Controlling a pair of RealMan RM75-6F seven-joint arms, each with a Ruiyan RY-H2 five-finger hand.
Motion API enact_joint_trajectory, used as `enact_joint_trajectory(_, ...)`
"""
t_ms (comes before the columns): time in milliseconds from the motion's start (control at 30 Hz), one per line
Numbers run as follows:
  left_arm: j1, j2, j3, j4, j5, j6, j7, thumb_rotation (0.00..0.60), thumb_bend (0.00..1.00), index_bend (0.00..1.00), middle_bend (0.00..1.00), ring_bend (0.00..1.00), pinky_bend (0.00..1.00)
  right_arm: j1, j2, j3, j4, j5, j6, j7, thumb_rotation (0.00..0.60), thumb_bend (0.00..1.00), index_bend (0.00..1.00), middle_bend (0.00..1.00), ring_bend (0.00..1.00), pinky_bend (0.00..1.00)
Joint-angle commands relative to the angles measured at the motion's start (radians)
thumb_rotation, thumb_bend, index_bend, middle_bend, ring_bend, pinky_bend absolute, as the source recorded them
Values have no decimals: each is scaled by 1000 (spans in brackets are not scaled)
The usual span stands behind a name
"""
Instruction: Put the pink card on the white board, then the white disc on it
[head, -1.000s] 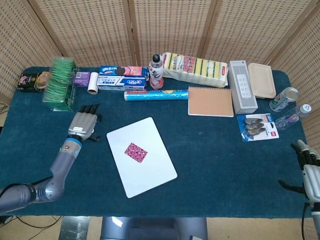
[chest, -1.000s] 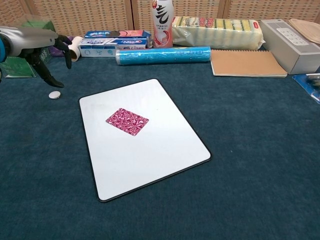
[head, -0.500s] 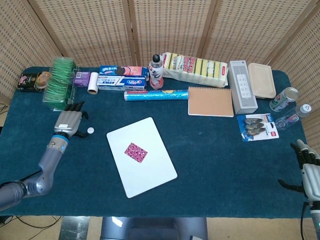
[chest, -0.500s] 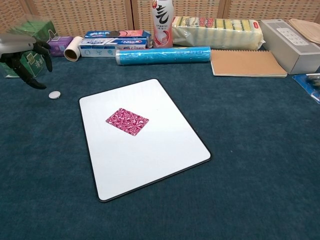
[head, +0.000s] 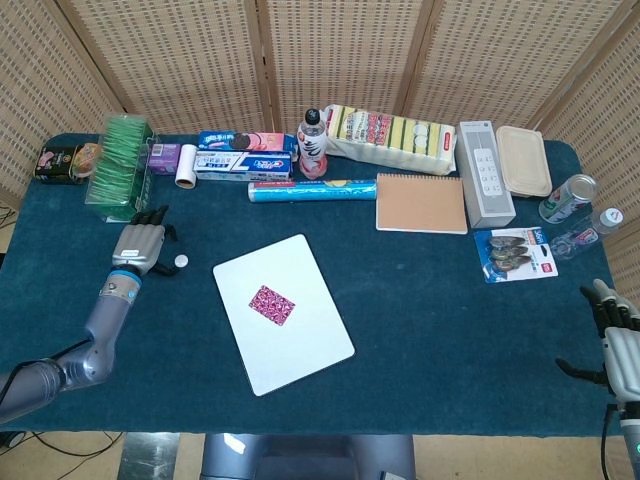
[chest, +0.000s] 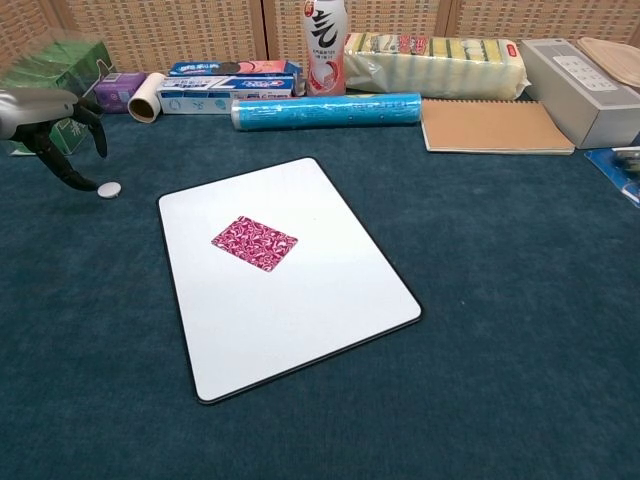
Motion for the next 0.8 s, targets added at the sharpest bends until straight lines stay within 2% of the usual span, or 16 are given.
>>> enact_joint_trajectory(33, -1, -15, -2, 13, -17, 4, 11, 600, 159, 360, 0, 0, 48, 0, 1, 0, 0, 0, 1, 0, 600, 0, 34, 0, 0, 0)
enact_joint_trajectory(800, -25, -85, -23, 51, -88, 17, 87, 600, 164, 360, 0, 0, 47, 3, 2, 2, 5, 8, -8, 8, 600, 0, 33, 0, 0, 0)
